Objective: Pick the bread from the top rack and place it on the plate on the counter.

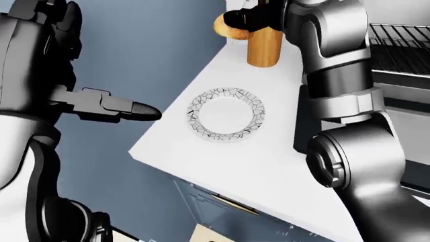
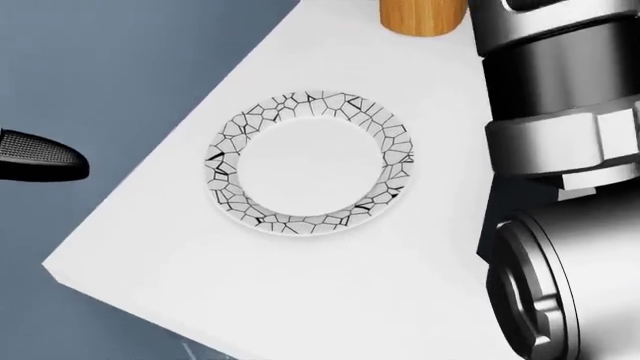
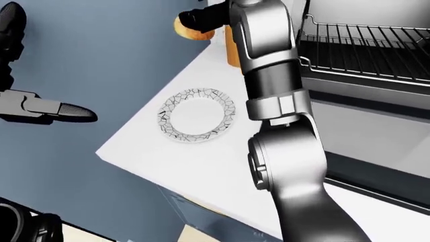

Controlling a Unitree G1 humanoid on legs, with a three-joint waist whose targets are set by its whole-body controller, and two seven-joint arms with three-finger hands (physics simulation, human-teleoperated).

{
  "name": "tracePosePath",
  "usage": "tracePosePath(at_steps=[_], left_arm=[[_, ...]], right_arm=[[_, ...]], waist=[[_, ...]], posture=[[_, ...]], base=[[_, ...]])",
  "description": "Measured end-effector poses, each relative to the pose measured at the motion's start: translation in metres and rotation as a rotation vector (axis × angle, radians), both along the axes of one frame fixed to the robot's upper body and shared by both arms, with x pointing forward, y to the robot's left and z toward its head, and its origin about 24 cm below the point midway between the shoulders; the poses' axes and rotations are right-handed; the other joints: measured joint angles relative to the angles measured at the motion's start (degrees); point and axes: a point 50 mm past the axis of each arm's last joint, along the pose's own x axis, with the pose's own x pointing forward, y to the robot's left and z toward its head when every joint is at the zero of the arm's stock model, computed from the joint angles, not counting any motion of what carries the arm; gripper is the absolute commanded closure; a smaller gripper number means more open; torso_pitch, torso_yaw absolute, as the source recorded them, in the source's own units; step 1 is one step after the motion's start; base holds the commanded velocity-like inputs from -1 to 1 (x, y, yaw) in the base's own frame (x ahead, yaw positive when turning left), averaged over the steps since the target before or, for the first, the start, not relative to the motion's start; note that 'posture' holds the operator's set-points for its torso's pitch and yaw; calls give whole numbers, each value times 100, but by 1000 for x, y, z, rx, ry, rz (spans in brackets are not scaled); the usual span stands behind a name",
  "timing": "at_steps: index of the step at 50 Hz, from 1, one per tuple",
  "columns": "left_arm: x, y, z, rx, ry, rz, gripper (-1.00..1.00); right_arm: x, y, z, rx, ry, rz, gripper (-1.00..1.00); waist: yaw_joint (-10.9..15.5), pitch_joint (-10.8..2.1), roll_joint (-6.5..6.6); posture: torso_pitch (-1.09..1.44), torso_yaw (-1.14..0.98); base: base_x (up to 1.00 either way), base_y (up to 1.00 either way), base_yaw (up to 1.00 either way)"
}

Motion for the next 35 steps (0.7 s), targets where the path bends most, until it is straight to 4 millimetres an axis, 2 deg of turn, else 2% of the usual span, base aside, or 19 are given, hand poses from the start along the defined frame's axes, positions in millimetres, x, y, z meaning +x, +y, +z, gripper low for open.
tracePosePath(at_steps=[10, 35], left_arm=[[3, -2, 0, 3, 1, -6, -100], [3, -3, -3, 11, 4, -12, -100]], right_arm=[[7, -4, -16, 13, 30, -6, 100], [10, 5, -60, -25, 114, 48, 100]], waist=[[50, -15, -20], [119, -61, -58]], posture=[[0, 47], [0, 47]], base=[[0, 0, 0], [0, 0, 0]])
